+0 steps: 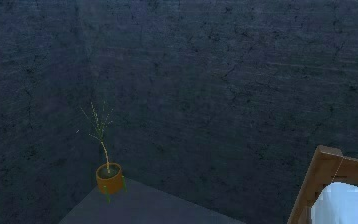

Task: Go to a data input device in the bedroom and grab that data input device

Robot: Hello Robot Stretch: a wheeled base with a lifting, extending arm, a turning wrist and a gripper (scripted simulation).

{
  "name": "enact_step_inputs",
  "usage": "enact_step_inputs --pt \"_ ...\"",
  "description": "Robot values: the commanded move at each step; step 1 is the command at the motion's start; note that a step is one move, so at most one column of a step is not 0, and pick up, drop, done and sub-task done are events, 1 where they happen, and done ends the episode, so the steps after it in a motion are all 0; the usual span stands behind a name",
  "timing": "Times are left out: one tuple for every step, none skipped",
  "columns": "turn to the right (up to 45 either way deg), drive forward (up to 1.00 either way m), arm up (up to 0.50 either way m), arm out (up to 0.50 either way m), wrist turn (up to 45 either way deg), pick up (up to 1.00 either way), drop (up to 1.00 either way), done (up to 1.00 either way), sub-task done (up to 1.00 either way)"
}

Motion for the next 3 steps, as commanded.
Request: enact_step_inputs --pt "0.0 0.00 0.00 0.00 45.0 0.00 0.00 0.00 0.00" --pt "0.0 0.00 0.00 0.00 33.0 0.00 0.00 0.00 0.00" --pt "0.0 0.00 -0.30 0.00 0.0 0.00 0.00 0.00 0.00"
